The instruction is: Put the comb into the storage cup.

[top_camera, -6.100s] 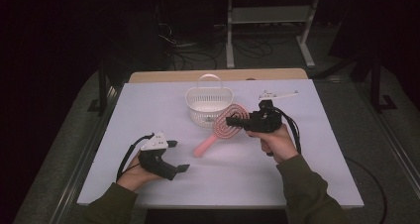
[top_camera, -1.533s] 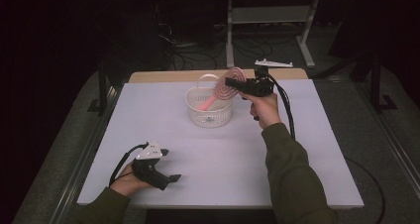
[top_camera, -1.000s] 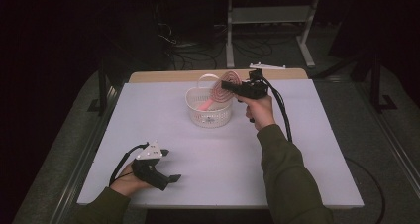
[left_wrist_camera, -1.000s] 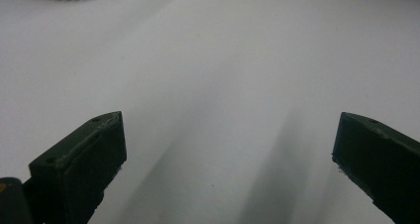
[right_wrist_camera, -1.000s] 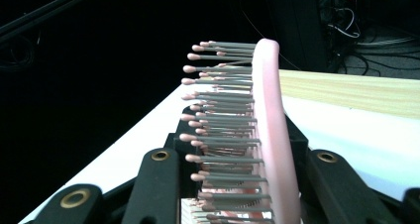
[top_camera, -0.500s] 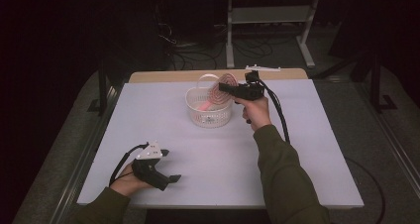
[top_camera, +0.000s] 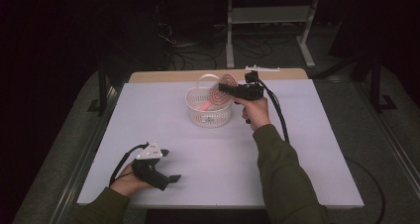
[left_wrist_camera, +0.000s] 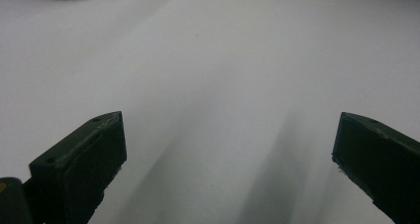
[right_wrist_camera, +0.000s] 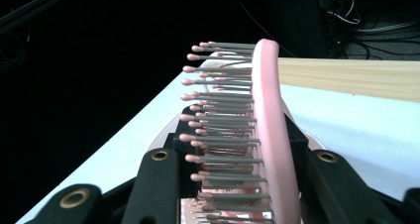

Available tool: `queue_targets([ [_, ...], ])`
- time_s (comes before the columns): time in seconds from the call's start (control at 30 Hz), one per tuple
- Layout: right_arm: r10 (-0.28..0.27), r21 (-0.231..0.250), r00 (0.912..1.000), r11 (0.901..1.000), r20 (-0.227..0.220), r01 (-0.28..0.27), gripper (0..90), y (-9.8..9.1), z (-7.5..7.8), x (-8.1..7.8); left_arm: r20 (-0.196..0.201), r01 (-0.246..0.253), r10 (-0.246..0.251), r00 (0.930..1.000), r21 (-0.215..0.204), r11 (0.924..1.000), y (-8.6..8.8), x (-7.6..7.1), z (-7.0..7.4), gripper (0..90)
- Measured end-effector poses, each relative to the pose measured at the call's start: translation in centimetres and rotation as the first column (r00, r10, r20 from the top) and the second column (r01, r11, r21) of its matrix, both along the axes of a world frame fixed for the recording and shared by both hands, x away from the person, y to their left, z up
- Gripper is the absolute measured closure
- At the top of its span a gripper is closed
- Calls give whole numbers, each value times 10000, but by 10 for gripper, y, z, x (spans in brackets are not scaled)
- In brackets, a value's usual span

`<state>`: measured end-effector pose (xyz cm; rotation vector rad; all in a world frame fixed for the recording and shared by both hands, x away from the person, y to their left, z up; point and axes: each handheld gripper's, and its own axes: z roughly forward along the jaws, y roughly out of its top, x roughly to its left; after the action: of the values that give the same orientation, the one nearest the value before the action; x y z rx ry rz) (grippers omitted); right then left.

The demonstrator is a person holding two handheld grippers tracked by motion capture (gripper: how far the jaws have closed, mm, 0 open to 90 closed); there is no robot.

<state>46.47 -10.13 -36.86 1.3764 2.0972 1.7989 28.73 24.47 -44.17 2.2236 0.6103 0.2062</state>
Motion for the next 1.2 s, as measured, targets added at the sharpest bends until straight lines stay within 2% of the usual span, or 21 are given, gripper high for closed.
queue_targets([
  [0.53,-197,-45,9996,9998,-192,196,609,-8,-8,4,-28,16,-16,10000,1,10000,-1,0,-1,3],
  [0.73,-294,-455,9996,9985,45,296,575,-6,-7,3,-16,34,-34,10000,20,10000,0,0,0,3],
  [0.83,-531,-690,9986,9962,72,535,539,-7,-7,3,-27,17,-17,10000,4,10000,-1,0,-1,3],
  [0.97,-609,-837,9980,9946,147,619,513,-8,-7,2,-29,19,-19,10000,14,10000,-1,0,-1,3],
  [1.2,-870,-1308,9955,9872,381,913,431,-10,-7,-1,-31,10,-10,10000,20,10000,-1,0,-1,3],
])
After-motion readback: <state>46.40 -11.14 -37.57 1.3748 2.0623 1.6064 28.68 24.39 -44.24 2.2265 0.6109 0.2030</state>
